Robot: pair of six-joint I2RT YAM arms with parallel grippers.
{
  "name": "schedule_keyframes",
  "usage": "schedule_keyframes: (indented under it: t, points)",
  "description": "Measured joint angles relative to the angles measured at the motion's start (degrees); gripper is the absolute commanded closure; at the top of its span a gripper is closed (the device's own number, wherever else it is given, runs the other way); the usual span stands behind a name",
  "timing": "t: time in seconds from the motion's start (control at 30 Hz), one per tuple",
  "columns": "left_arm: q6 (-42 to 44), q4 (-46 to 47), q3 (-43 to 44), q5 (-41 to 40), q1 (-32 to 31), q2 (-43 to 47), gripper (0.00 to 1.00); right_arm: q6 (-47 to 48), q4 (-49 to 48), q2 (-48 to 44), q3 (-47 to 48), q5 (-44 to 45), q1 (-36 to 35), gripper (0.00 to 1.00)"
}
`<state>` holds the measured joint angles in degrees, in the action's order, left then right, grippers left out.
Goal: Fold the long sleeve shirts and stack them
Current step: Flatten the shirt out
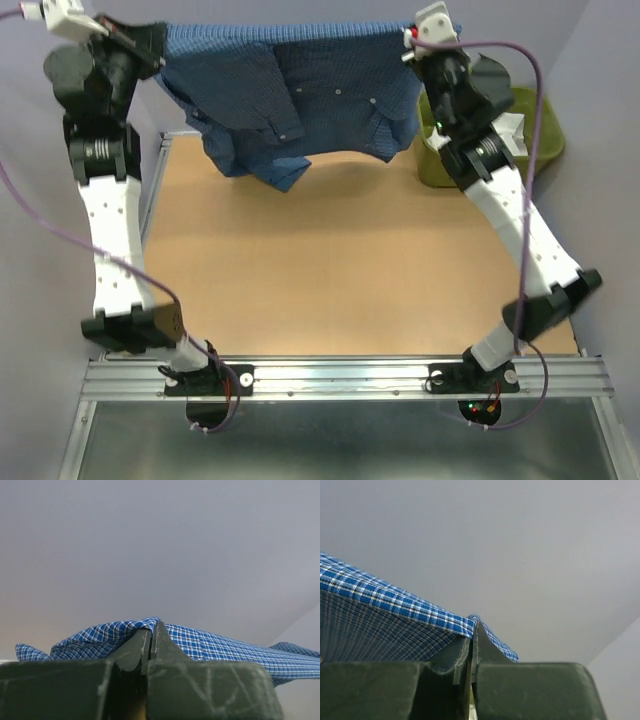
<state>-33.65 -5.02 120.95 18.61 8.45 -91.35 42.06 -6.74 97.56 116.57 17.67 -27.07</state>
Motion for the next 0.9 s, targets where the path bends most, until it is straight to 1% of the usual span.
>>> schedule_keyframes:
  t: [0.07,0.1,0.13,0.17,0.23,0.27,0.3,0.4,0.47,0.5,0.57,0.67,0.7,0.77,0.9]
  points:
    - [0.44,2.51,-11.58,-0.48,-0.15,9.05,1.00,-1.18,-0.46,-7.80,-8.39,-2.19,-0.15,0.99]
    - [0.59,2.89,-16.35,-0.72,-0.20,12.98,1.00,-1.86,-0.61,-11.10,-12.02,-3.21,-0.26,0.99]
    - [0.63,3.28,-18.95,-1.01,-0.22,15.56,1.00,-3.13,-1.38,-14.93,-16.72,-4.44,-0.35,0.99]
    - [0.61,5.31,-25.16,-1.55,-0.24,19.87,1.00,-4.39,-1.20,-18.34,-21.31,-5.51,-0.44,0.99]
    - [0.31,6.62,-35.95,-2.64,-0.22,27.45,1.00,-7.61,-0.70,-23.52,-29.51,-7.58,-0.44,0.96]
    - [-0.04,6.78,-41.88,-3.10,-0.20,30.45,1.00,-9.46,0.55,-26.38,-34.49,-8.68,-0.42,0.92]
    - [-0.35,6.19,-46.73,-3.52,-0.17,33.46,1.00,-10.47,1.36,-27.85,-37.38,-9.33,-0.42,0.91]
    - [-1.62,5.18,-61.64,-4.11,0.09,40.24,1.00,-17.44,5.57,-31.28,-48.39,-11.78,-0.42,0.91]
    - [-1.86,3.63,-67.43,-4.22,0.28,42.95,1.00,-22.32,8.96,-31.61,-53.59,-12.74,-0.37,0.91]
    - [-2.01,1.42,-71.60,-4.52,0.31,43.28,1.00,-24.52,10.19,-31.61,-55.69,-13.44,-0.37,0.91]
    - [-1.60,-1.77,-75.23,-5.20,0.28,43.91,1.00,-28.57,13.68,-31.74,-59.69,-14.58,-0.37,0.91]
    - [-0.42,-5.07,-77.48,-6.01,0.28,45.35,1.00,-32.83,16.55,-31.82,-62.01,-14.91,-0.39,0.90]
    - [0.20,-5.11,-77.48,-6.27,0.28,45.62,1.00,-33.59,16.81,-31.76,-62.01,-14.88,-0.39,0.87]
    - [1.03,-4.20,-77.48,-6.82,0.28,45.59,1.00,-35.06,16.37,-31.34,-61.99,-14.73,-0.37,0.85]
    - [2.69,-1.33,-78.14,-8.70,0.31,42.73,1.00,-37.11,16.11,-27.15,-61.99,-13.77,-0.37,0.84]
